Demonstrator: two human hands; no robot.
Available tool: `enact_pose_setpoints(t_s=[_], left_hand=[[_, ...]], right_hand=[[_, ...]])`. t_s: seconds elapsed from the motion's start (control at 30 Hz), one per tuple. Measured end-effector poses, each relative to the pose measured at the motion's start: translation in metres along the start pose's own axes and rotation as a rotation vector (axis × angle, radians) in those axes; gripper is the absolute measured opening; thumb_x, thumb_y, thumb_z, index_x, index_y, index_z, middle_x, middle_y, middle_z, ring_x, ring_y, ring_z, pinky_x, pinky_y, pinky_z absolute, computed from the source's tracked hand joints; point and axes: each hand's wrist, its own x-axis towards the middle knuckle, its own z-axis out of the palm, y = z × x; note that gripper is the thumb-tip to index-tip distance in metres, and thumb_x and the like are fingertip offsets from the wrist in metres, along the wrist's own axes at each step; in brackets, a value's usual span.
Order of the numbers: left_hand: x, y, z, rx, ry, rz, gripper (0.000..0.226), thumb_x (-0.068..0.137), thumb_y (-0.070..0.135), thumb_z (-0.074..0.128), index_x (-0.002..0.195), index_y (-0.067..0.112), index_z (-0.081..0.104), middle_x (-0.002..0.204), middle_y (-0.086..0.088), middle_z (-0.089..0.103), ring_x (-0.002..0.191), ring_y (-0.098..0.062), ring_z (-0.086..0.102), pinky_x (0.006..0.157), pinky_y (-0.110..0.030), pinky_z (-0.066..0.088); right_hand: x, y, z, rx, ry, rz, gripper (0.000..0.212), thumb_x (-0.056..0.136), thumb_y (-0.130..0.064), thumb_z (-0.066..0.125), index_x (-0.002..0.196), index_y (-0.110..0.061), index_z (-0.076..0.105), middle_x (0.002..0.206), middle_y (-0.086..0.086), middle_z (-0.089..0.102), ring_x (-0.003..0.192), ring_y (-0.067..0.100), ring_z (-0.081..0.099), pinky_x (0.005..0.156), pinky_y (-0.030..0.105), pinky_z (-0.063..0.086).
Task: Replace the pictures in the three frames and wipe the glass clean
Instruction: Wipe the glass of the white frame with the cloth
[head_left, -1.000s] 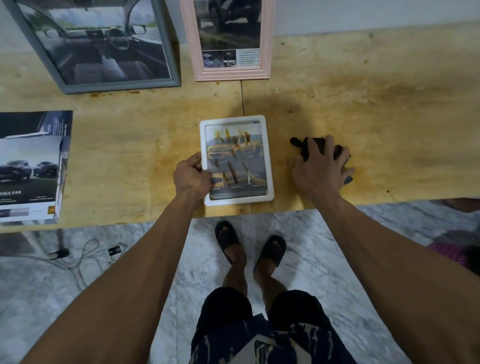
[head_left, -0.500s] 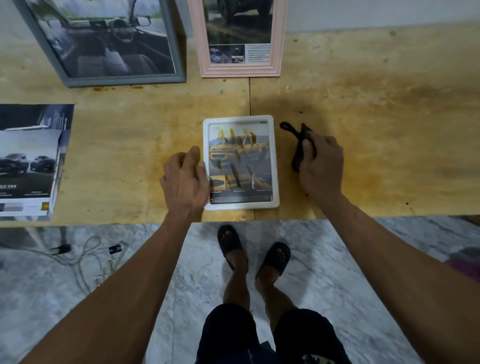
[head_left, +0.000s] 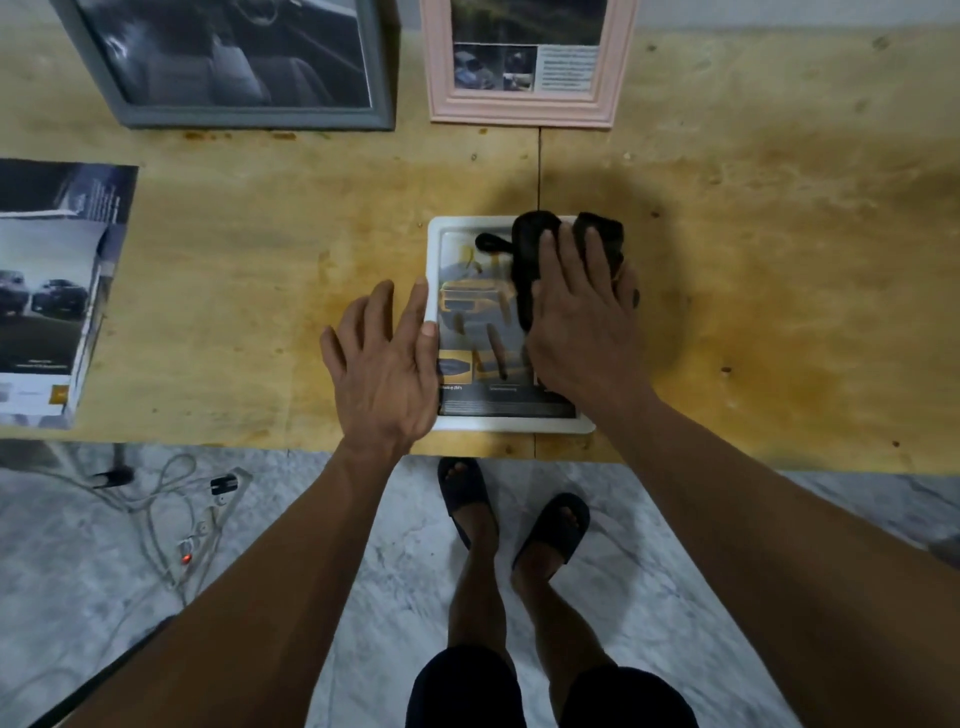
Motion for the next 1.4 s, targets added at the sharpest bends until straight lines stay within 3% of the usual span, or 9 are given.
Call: enact_pose_setpoints(t_s=[0.13, 0.2, 0.4, 0.57, 0.67, 0.9, 1.13, 1.4], left_hand=[[0.0, -0.001, 0.002, -0.017, 0.002, -0.006, 0.05, 0.107, 0.045, 0.024, 0.154, 0.034, 0.036, 0.158, -0.004, 0.034, 0.144, -0.029, 0.025, 0.113, -0.063, 0.02], [0.0, -0.001, 0.003, -0.014, 0.009, -0.007, 0.05, 0.107, 0.045, 0.024, 0.154, 0.035, 0.036, 0.158, -0.004, 0.034, 0.144, -0.029, 0.025, 0.113, -0.063, 0.02], [0.001, -0.001, 0.004, -0.013, 0.006, -0.01, 0.05, 0.106, 0.045, 0.023, 0.154, 0.036, 0.035, 0.159, -0.003, 0.033, 0.144, -0.028, 0.024, 0.114, -0.062, 0.019], [0.002, -0.001, 0.003, -0.002, -0.011, -0.023, 0.05, 0.106, 0.046, 0.021, 0.155, 0.038, 0.031, 0.16, -0.001, 0.03, 0.145, -0.027, 0.021, 0.115, -0.061, 0.018], [0.002, -0.001, 0.003, -0.008, -0.024, -0.03, 0.051, 0.106, 0.047, 0.02, 0.155, 0.039, 0.029, 0.161, 0.0, 0.028, 0.146, -0.026, 0.019, 0.117, -0.061, 0.016], [0.002, -0.001, 0.003, -0.004, -0.033, -0.038, 0.051, 0.106, 0.047, 0.018, 0.156, 0.041, 0.027, 0.162, 0.0, 0.027, 0.146, -0.027, 0.018, 0.118, -0.059, 0.012], [0.002, -0.001, 0.004, -0.019, -0.04, -0.052, 0.048, 0.108, 0.046, 0.019, 0.156, 0.043, 0.024, 0.163, 0.001, 0.024, 0.148, -0.026, 0.015, 0.119, -0.059, 0.009], [0.003, 0.001, 0.003, -0.027, -0.053, -0.075, 0.048, 0.108, 0.046, 0.016, 0.155, 0.042, 0.024, 0.163, 0.003, 0.022, 0.149, -0.025, 0.014, 0.12, -0.058, 0.009]], right_hand=[[0.004, -0.011, -0.006, 0.025, -0.008, 0.024, 0.087, 0.083, -0.052, -0.014, 0.157, -0.013, 0.009, 0.165, 0.005, 0.006, 0.152, 0.023, -0.007, 0.12, 0.049, -0.006], [0.004, -0.012, -0.005, 0.043, -0.029, 0.019, 0.093, 0.078, -0.054, -0.016, 0.157, -0.012, 0.008, 0.165, 0.006, 0.003, 0.151, 0.022, -0.008, 0.121, 0.046, -0.006], [0.006, -0.014, 0.005, 0.053, 0.017, 0.029, 0.058, 0.103, -0.028, 0.026, 0.157, -0.013, 0.011, 0.165, 0.007, 0.007, 0.152, 0.022, -0.003, 0.121, 0.043, 0.0], [0.011, -0.023, 0.003, 0.063, 0.012, 0.025, 0.069, 0.099, -0.035, 0.046, 0.157, -0.015, 0.013, 0.164, 0.005, 0.01, 0.152, 0.021, 0.003, 0.12, 0.04, 0.006], [0.015, -0.032, 0.002, 0.082, -0.009, 0.024, 0.075, 0.094, -0.027, 0.055, 0.157, -0.017, 0.015, 0.164, 0.003, 0.012, 0.151, 0.02, 0.005, 0.118, 0.038, 0.008], [0.024, -0.052, 0.002, 0.079, -0.016, -0.058, 0.067, 0.093, -0.011, 0.049, 0.155, -0.015, 0.023, 0.161, 0.004, 0.023, 0.148, 0.025, 0.014, 0.117, 0.042, 0.017], [0.032, -0.06, -0.007, 0.036, -0.005, -0.217, 0.053, 0.088, -0.009, 0.053, 0.14, -0.014, 0.049, 0.142, 0.002, 0.048, 0.13, 0.027, 0.036, 0.093, 0.042, 0.033], [0.006, -0.06, 0.0, 0.045, 0.021, -0.302, 0.033, 0.091, -0.014, 0.047, 0.119, -0.013, 0.063, 0.122, 0.0, 0.061, 0.114, 0.027, 0.044, 0.074, 0.038, 0.027]])
